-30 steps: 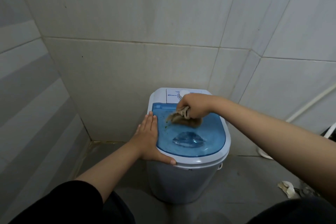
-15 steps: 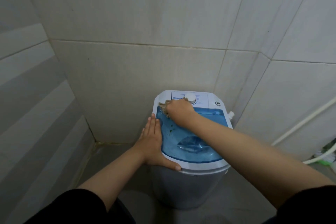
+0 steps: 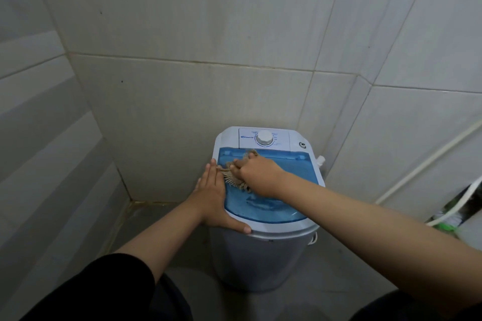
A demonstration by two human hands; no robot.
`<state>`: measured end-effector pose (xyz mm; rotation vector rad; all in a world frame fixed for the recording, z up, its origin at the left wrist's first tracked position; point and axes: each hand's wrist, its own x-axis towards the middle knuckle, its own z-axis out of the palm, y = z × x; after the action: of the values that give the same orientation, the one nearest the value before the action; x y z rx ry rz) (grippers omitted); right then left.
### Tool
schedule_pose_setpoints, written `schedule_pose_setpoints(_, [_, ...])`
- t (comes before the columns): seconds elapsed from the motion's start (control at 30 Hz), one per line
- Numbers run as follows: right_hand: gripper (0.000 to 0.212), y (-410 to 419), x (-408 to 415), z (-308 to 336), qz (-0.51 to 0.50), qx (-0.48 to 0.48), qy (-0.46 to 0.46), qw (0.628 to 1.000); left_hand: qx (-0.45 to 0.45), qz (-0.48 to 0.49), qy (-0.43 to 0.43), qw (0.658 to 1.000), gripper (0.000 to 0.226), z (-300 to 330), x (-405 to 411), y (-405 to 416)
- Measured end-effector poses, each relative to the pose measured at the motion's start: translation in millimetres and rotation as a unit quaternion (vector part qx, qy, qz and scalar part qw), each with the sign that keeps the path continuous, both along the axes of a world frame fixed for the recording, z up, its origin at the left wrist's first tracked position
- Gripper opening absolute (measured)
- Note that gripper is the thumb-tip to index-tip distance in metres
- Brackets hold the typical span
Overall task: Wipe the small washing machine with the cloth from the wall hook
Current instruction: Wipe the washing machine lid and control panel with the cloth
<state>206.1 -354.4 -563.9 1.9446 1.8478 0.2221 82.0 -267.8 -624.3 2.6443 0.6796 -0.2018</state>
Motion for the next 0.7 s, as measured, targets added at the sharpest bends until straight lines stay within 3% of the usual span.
schedule_pose_setpoints(0.47, [0.036,-24.9,-1.1,-1.7,0.026,-0.009,0.091,0.995,-0.009,0.001,0.011,1.0,0.169,3.6,-1.4,-2.1])
schedule_pose_setpoints(0.7, [0.049,-40.8,-4.2,7.4,0.006,-0.027,0.137,0.99,0.003,-0.004,0.015,1.0,0.169,2.3,-0.3,-0.8])
